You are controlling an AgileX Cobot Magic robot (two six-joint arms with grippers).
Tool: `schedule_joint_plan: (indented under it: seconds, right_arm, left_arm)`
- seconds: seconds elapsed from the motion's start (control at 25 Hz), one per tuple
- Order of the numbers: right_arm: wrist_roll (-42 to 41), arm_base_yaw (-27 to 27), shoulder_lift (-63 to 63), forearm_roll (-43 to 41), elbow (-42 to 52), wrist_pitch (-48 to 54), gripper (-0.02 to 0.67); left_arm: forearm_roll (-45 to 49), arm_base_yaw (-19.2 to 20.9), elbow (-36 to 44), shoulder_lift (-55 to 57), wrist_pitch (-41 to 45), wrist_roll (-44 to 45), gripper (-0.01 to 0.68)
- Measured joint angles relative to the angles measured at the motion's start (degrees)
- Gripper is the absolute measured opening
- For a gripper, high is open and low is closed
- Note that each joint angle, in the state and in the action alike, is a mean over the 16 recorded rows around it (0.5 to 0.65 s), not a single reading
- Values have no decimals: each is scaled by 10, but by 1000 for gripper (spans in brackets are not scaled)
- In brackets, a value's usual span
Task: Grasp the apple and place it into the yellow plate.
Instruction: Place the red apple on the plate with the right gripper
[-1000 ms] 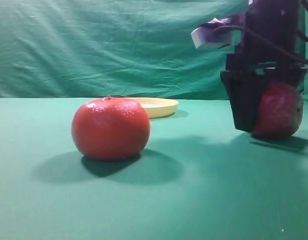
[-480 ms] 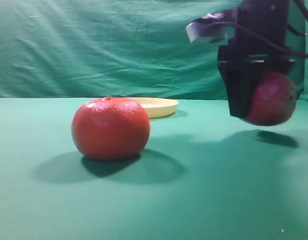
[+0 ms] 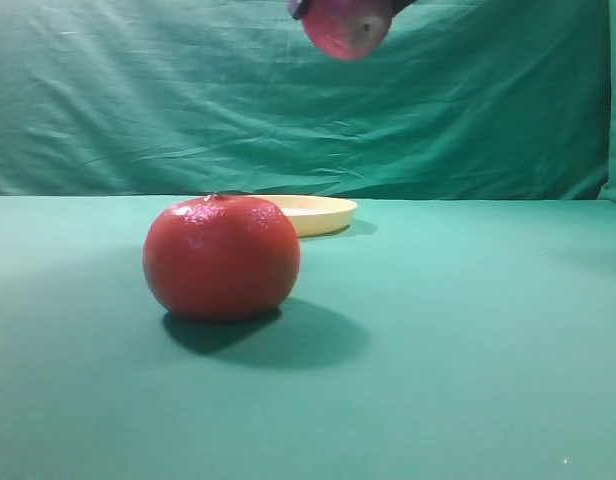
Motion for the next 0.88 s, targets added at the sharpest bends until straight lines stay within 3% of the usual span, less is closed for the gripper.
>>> schedule_joint_plan:
  seconds: [0.4, 0.72, 0.88]
  right_arm:
    - [-48, 22, 67, 11, 0, -94, 545]
    - [-53, 22, 64, -12, 0, -95, 613]
    - [-54, 22, 33, -46, 0, -76, 614]
  left_arm:
    - [0, 0, 0, 0, 0, 0, 157]
    - [0, 0, 0, 0, 0, 0, 157]
    - [0, 0, 0, 0, 0, 0, 157]
